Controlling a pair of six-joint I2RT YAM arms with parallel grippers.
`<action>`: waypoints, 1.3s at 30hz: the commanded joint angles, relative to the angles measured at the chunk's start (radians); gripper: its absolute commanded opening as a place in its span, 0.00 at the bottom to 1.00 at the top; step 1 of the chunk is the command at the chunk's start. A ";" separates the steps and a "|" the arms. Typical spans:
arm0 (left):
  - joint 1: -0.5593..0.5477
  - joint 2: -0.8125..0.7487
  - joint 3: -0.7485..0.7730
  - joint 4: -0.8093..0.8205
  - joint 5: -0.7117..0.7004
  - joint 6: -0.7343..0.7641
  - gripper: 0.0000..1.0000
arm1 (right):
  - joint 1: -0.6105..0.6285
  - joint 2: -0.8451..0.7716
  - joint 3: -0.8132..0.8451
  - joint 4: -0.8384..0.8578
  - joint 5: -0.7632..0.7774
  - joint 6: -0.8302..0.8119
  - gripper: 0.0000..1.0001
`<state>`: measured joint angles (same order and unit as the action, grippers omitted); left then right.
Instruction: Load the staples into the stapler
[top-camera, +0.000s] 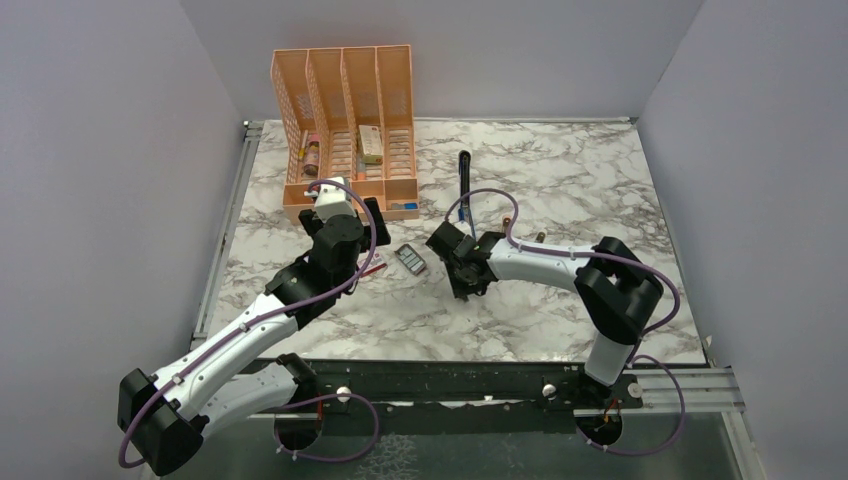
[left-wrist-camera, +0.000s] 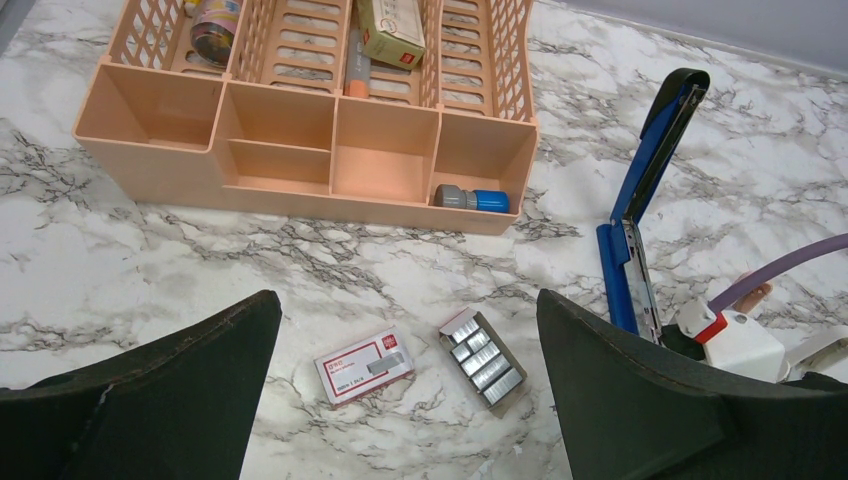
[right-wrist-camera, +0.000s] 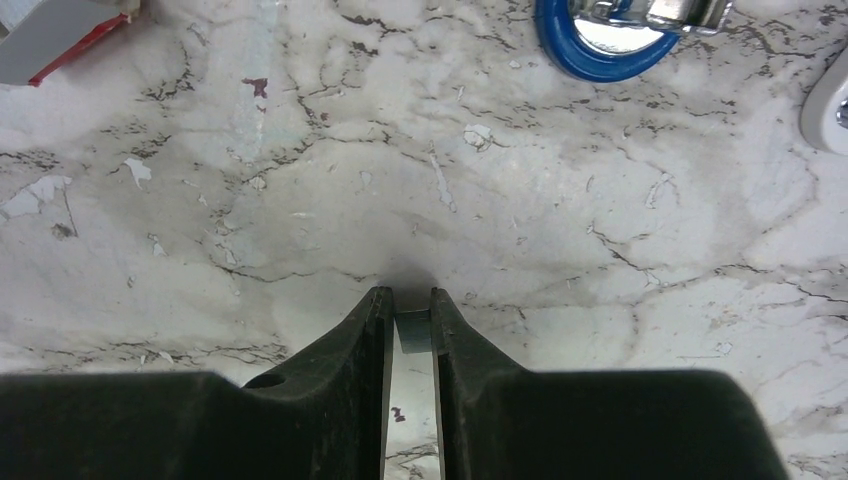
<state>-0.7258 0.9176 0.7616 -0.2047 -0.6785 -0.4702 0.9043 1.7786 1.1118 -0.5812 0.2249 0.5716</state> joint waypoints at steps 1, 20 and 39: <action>0.002 -0.002 0.002 0.019 0.012 0.004 0.99 | -0.011 -0.044 0.017 -0.012 0.076 0.019 0.24; 0.002 0.035 0.020 0.025 0.034 0.010 0.99 | -0.278 -0.230 -0.058 0.122 0.260 0.068 0.25; 0.002 0.040 0.015 0.023 0.030 0.010 0.99 | -0.352 -0.107 -0.059 0.210 0.269 0.118 0.25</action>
<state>-0.7258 0.9558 0.7616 -0.2035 -0.6582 -0.4671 0.5674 1.6566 1.0550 -0.4095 0.4744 0.6785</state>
